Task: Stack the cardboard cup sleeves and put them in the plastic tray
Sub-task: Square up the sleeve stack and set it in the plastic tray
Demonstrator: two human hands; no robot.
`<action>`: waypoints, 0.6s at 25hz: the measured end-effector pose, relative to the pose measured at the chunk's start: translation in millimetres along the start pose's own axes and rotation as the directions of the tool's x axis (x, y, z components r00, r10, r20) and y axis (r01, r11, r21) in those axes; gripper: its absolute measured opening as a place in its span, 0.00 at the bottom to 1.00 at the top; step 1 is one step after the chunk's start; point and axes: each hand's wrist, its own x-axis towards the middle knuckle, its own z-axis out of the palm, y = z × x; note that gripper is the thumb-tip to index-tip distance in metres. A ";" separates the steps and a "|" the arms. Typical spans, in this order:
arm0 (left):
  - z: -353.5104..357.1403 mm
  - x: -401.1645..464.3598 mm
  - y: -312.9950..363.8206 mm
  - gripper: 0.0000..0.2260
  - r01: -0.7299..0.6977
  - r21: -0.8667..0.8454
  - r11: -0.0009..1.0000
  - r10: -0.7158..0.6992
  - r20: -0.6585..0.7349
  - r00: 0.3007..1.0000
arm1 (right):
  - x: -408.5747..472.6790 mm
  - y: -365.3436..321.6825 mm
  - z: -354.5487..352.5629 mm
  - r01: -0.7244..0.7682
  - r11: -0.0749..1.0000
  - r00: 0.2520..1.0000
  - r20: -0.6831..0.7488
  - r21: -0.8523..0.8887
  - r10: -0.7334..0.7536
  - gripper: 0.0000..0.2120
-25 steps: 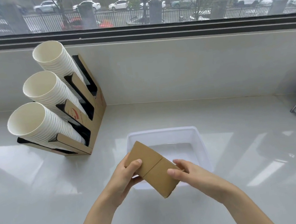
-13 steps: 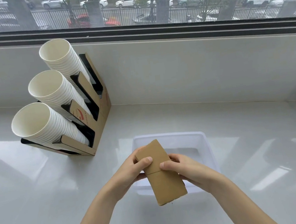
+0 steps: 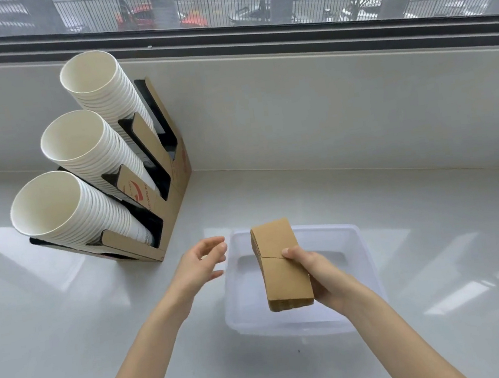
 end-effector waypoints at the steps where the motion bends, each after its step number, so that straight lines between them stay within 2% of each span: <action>1: -2.3 3.1 -5.7 0.11 0.019 0.035 0.999 -0.017 -0.034 0.999 | 7.4 2.3 1.0 -0.021 1.000 1.000 -0.022 0.001 0.021 0.15; 3: -1.2 5.9 -16.8 0.13 0.058 0.098 0.993 -0.054 -0.041 0.998 | 19.3 9.1 3.9 -0.073 0.997 0.995 -0.073 -0.010 0.072 0.19; 7: 5.8 8.3 -31.3 0.16 0.096 0.148 0.984 -0.103 0.041 0.994 | 39.5 19.4 13.0 -0.159 0.987 0.982 -0.107 0.000 0.158 0.19; 11: 7.8 8.6 -36.8 0.14 0.113 0.073 0.991 -0.117 0.046 0.992 | 54.0 26.9 28.3 -0.190 0.982 0.975 -0.120 -0.010 0.187 0.20; 15: 11.4 6.7 -37.5 0.15 0.123 0.019 0.992 -0.123 0.033 0.992 | 61.5 29.0 40.7 -0.161 0.986 0.983 -0.097 -0.029 0.158 0.15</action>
